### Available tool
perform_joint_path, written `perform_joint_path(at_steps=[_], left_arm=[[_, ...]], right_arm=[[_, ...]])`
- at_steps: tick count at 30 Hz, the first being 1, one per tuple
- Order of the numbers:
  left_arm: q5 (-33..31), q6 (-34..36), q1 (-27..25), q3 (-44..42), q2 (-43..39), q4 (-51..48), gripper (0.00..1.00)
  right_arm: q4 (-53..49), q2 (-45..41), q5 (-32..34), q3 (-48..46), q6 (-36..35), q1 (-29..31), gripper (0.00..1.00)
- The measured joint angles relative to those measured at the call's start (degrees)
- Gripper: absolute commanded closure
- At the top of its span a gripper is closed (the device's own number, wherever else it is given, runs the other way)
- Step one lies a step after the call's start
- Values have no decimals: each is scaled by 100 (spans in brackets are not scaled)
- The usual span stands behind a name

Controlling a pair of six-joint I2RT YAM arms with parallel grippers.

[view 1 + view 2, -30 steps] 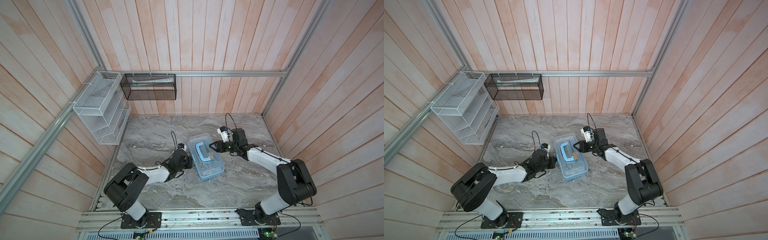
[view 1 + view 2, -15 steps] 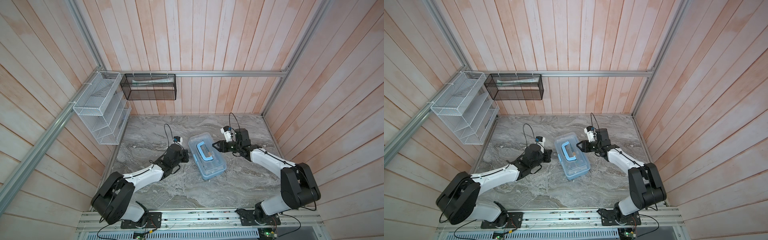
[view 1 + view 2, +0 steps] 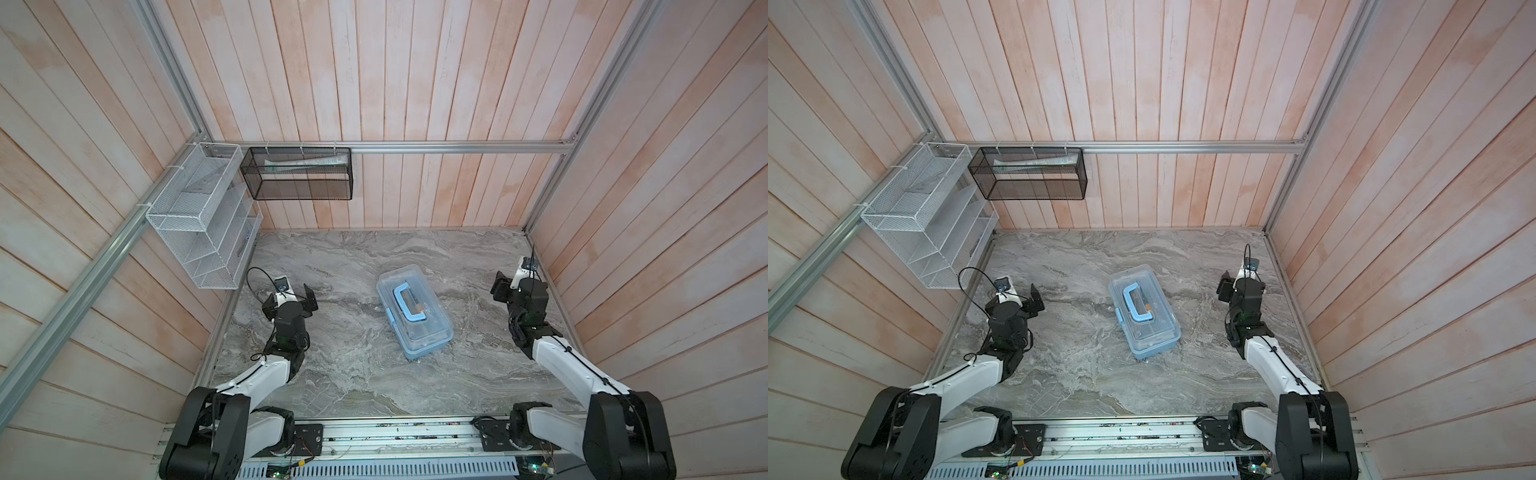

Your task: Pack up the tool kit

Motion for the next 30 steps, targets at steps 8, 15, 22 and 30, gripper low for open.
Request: perform_joint_path(at_steps=[8, 15, 22, 30], left_arm=[[898, 422, 358, -291, 1137, 1661, 0], [1679, 391, 761, -356, 1705, 2262, 0], [1917, 267, 896, -323, 1709, 2321, 0], [1958, 264, 896, -323, 1709, 2319, 0]], right_arm=[[2476, 745, -138, -1467, -422, -175, 27], [4144, 1974, -280, -1685, -420, -337, 2], [4148, 1873, -278, -1394, -396, -345, 2], [4140, 1873, -278, -1394, -396, -350, 2]])
